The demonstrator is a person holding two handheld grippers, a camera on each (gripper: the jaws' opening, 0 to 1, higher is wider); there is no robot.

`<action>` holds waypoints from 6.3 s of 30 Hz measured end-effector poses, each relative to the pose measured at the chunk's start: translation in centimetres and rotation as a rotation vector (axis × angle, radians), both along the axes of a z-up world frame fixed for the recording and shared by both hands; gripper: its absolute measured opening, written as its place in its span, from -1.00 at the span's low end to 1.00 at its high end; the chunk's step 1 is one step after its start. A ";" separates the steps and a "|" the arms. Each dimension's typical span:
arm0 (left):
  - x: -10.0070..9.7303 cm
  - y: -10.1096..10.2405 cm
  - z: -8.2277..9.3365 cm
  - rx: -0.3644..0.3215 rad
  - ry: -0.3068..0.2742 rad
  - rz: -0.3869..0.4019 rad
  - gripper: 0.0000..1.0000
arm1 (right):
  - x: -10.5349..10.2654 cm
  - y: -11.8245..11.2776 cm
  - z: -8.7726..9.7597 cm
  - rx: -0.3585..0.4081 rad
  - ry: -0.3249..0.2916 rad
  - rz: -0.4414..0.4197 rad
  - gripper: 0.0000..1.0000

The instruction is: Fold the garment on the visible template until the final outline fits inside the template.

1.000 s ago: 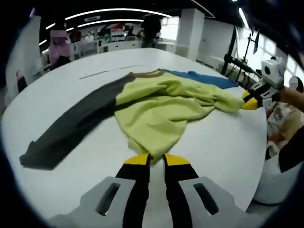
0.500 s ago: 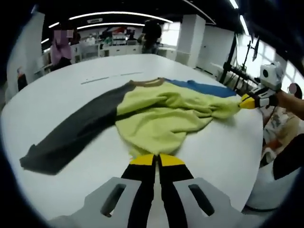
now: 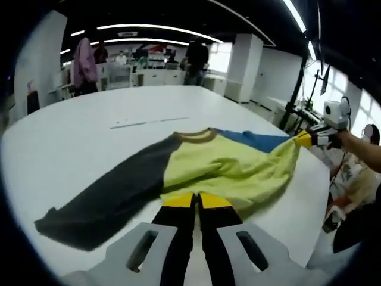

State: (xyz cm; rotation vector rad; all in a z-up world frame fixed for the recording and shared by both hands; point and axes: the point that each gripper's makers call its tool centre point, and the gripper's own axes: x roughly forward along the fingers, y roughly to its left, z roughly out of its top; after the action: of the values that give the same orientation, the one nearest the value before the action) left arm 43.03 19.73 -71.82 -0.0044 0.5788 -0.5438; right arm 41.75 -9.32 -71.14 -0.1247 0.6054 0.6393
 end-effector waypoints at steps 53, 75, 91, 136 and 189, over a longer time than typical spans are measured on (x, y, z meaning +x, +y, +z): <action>3.6 1.8 -5.2 0.106 0.086 -0.039 -0.70 | 1.3 -3.4 -6.1 -0.035 0.213 -0.164 -0.48; 2.4 1.5 -7.3 0.077 0.168 -0.028 -0.85 | -2.5 -3.7 -8.9 -0.162 0.286 -0.154 -0.63; 0.6 1.8 -6.2 0.099 0.156 -0.043 -0.99 | -3.0 -3.6 -9.0 -0.138 0.299 -0.249 -1.00; -14.0 3.6 -3.1 -0.119 0.292 0.131 -0.99 | -12.4 -1.7 -4.3 -0.042 0.361 -0.166 -1.00; -20.6 4.7 -8.0 0.064 0.488 0.168 -0.95 | -18.6 -2.7 -9.2 -0.070 0.551 -0.258 -1.00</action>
State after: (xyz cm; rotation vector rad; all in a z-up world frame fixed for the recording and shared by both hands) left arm 22.39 24.39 -79.83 -0.1265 1.0613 -0.3585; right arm 23.17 -11.98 -80.30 0.0691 1.1554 0.3970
